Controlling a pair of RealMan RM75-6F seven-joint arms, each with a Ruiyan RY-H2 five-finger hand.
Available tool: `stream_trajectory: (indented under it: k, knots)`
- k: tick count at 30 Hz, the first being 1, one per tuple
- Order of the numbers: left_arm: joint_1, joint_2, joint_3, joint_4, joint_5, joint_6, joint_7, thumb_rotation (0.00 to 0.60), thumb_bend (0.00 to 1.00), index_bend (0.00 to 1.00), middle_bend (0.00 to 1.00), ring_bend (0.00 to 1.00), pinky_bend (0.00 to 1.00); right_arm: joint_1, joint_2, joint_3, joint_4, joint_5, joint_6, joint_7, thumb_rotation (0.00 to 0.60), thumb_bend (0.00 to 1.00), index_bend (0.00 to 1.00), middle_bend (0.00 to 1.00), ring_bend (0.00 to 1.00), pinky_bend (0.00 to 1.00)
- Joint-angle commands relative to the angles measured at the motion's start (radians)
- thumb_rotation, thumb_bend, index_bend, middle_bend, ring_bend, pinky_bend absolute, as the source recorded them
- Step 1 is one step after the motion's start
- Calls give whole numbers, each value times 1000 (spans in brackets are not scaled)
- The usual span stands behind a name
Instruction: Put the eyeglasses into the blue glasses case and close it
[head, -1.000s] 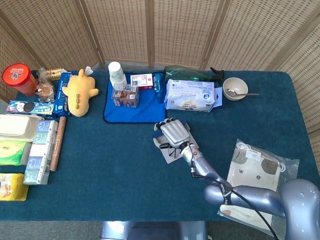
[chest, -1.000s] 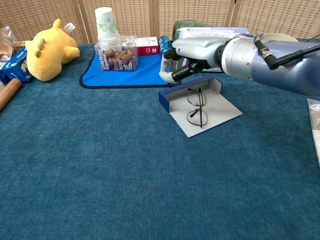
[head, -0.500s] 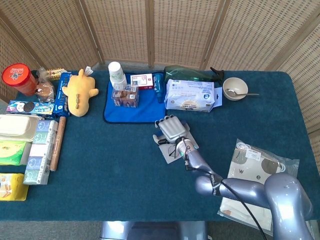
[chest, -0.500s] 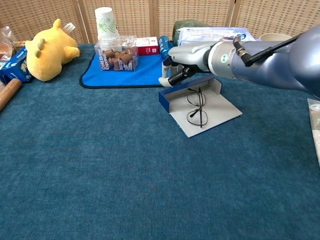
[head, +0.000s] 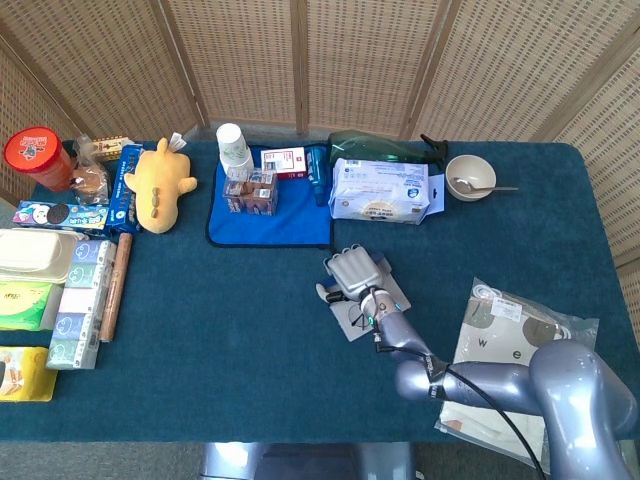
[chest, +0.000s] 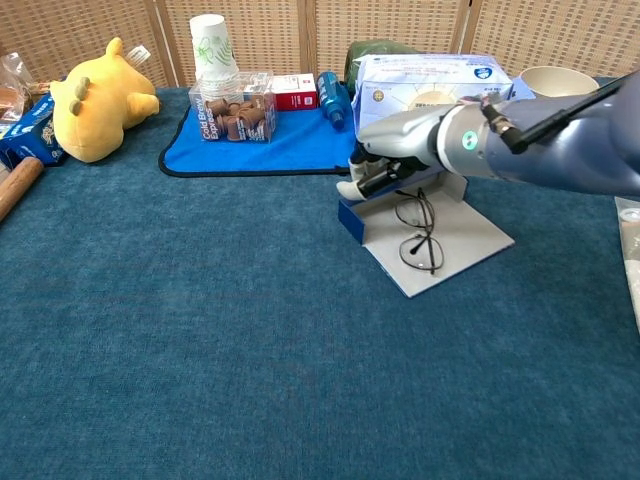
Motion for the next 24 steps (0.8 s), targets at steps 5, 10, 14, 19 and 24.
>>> stream_trajectory:
  k: [5,10,14,19,24]
  knots:
    - [-4,-1,-1,-1,3,-2,2,600,293,207,131,0,0,-45,59,-47,-103,-20,79,10,46,453,350,397,315,292]
    - [-5,-1,0,-3,8,-2,3,598,293,207,131,0,0,-73,91,-67,-136,-23,110,20,44,453,350,397,315,294]
    - [-6,-3,2,-5,13,-2,4,599,293,207,131,0,0,-99,118,-77,-170,-34,134,37,47,452,350,397,315,295]
    - [-10,-6,4,-8,23,-4,9,600,293,207,131,0,0,-125,141,-77,-209,-77,154,69,46,446,352,398,312,299]
    - [-12,-8,5,-12,30,-2,14,600,293,207,131,0,0,-178,179,-55,-280,-267,195,183,98,438,346,397,298,298]
